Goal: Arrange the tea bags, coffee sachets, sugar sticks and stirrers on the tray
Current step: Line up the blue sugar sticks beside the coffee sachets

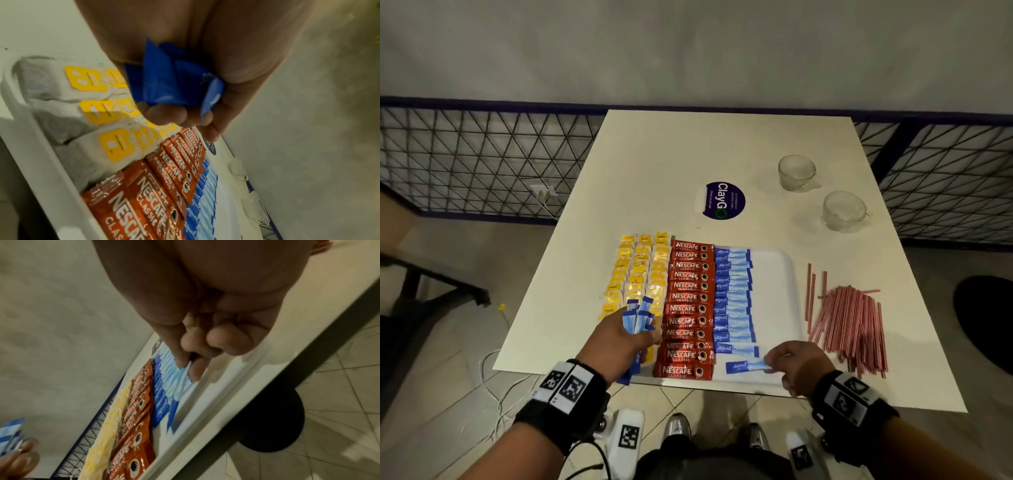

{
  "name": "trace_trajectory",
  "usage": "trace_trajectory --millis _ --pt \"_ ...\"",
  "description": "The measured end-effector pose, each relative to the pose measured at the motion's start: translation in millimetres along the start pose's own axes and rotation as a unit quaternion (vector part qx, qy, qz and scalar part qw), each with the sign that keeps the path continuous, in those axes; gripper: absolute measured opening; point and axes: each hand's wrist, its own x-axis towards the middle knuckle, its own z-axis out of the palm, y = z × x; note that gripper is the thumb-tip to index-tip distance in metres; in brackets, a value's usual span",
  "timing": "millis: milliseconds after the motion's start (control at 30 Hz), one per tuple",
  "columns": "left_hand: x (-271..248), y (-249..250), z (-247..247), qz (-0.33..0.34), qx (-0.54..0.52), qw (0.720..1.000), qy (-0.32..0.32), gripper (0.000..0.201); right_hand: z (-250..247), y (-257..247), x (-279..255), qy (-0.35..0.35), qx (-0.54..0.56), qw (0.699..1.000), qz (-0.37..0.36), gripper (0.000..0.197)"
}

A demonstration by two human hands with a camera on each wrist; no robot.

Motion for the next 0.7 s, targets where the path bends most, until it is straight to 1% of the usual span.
trace_trajectory --millis 67,100,167,233,500,700 --pt "-2.1 -0.4 0.3 -0.002 0.0 1.0 0.003 0.014 5.4 2.2 2.1 -0.002 0.004 1.0 0.021 0.014" --pt "-3.2 0.6 0.8 -0.003 -0.001 1.0 0.004 0.014 7.6 3.3 4.2 0.004 -0.014 1.0 0.017 0.014" --pt "-5.9 2.7 0.8 -0.002 -0.005 1.0 0.005 0.015 10.8 3.2 5.7 0.027 -0.094 0.995 -0.012 0.016" --pt "-8.5 4.8 0.2 0.0 -0.005 1.0 0.004 0.016 13.8 0.6 4.7 0.044 -0.144 0.988 -0.028 0.016" --pt "-9.5 0.4 -5.4 -0.009 -0.01 1.0 0.003 0.016 22.9 -4.2 9.3 0.076 -0.226 0.971 -0.026 0.019" --pt "-8.8 -4.6 -10.4 -0.014 -0.009 1.0 0.0 0.015 26.3 -11.2 8.0 0.094 -0.271 0.957 -0.047 0.016"
